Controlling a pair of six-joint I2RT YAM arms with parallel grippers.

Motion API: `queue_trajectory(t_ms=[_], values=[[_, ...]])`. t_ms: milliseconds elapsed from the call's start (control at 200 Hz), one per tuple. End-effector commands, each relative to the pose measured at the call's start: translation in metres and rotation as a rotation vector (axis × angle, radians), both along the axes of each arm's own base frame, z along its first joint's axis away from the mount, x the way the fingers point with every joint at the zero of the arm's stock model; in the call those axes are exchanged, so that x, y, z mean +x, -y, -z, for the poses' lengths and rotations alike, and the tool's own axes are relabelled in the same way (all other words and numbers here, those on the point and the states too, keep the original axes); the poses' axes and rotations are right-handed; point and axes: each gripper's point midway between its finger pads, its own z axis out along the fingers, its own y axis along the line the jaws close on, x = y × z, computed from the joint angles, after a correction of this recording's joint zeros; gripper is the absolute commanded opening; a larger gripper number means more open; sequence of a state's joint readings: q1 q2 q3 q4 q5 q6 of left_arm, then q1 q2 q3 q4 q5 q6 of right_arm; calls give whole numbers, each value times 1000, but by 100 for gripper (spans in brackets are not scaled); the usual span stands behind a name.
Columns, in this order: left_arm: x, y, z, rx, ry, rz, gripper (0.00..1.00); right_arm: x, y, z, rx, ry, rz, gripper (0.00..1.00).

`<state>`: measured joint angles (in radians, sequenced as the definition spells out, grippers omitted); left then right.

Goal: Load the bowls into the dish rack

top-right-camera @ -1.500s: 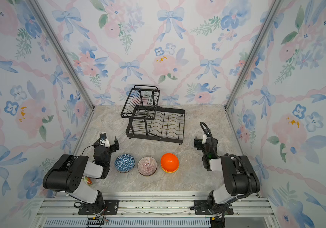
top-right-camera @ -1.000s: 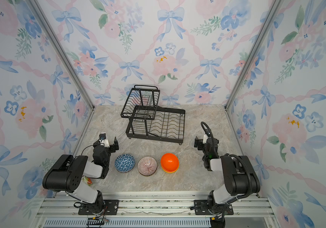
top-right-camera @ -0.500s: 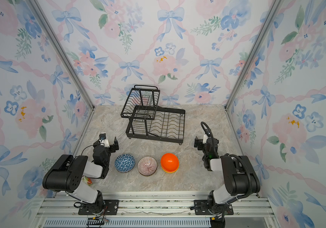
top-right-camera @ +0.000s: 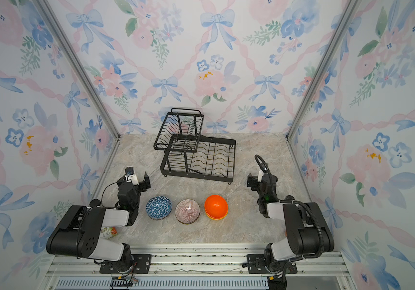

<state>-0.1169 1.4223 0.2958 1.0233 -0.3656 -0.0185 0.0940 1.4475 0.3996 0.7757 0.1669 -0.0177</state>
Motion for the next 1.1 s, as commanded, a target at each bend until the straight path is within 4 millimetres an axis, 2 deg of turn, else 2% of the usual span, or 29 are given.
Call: queue_trajectory(t_ms=[0, 95, 245, 350, 400, 415, 455, 680, 870, 1095], values=[[0, -3, -5, 71, -103, -69, 98, 1, 4, -27, -36, 3, 46, 97], [-1, -3, -16, 84, -162, -112, 98, 4, -2, -44, -4, -69, 33, 97], [1, 3, -35, -12, -241, -123, 98, 8, -22, -71, -4, -159, -14, 97], [-5, 22, -39, -116, -322, -65, 98, 7, -37, -83, 4, -221, -48, 97], [-13, 34, -33, -167, -363, -20, 98, 6, -45, -89, -8, -245, -70, 97], [-11, 38, -44, -186, -348, -2, 98, 6, -48, -89, -11, -253, -77, 97], [-16, 42, -45, -225, -371, 10, 98, 5, -53, -93, -15, -267, -92, 97], [-51, 57, -27, -308, -593, 58, 98, 2, -70, -101, 3, -305, -146, 97], [-82, 71, 11, -392, -774, 97, 98, 2, -72, -100, -13, -314, -157, 97], [-101, 77, 22, -423, -855, 100, 98, 2, -69, -88, -29, -355, -145, 97]])
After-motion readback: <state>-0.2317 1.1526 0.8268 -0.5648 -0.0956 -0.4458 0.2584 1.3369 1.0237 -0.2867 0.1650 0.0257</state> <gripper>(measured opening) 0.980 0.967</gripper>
